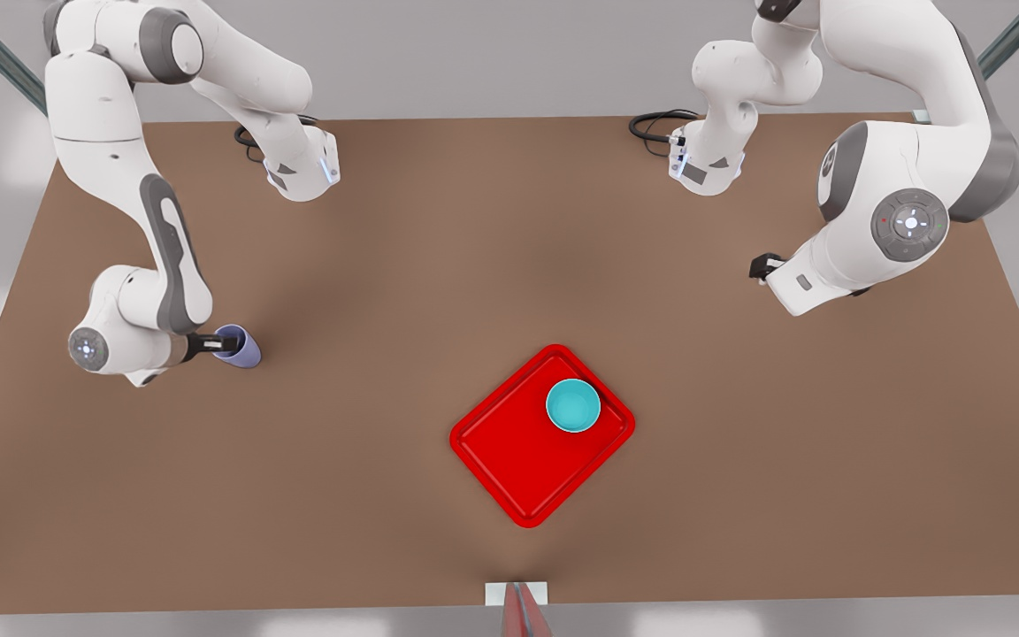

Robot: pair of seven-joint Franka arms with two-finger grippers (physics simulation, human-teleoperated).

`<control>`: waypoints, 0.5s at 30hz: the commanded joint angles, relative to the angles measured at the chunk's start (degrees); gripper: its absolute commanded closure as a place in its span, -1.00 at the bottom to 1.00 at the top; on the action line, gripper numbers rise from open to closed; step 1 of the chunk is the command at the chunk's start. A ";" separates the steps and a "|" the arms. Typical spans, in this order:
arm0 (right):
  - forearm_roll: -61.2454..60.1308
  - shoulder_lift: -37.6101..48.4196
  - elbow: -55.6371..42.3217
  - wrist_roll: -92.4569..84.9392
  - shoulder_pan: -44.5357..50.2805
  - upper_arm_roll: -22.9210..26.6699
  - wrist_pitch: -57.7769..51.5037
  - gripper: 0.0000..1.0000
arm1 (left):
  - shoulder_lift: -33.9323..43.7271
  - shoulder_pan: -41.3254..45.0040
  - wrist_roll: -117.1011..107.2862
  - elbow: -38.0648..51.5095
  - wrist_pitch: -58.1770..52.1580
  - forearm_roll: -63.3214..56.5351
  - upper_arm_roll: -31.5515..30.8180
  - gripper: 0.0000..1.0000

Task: Place the bowl on the tray with the left arm and the cup on the tray with the right arm

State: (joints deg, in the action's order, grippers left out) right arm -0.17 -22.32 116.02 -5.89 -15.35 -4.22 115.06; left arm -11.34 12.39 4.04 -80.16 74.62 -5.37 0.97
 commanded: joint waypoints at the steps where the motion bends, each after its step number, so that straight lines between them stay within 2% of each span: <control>1: 0.00 0.00 0.00 0.00 0.05 0.00 -0.01 0.15 | 0.00 0.01 0.00 0.00 0.00 0.01 0.00 -1.00; 2: 0.00 0.00 -0.09 0.00 0.14 0.00 -0.01 0.32 | 0.18 0.01 0.00 0.00 -0.09 0.01 0.00 -1.00; 5: 0.00 -0.35 -0.27 0.09 0.14 0.00 0.17 0.57 | 0.27 0.01 0.00 0.00 -0.53 0.01 0.00 -1.00; 15: -0.09 -0.70 -1.50 0.09 0.06 0.00 0.78 0.57 | -0.08 0.01 0.00 0.00 -0.35 0.01 0.00 -1.00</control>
State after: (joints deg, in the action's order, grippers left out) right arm -0.55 -23.03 114.52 -5.89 -15.29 -4.21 115.93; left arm -11.43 12.45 4.04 -80.16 74.27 -5.36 0.97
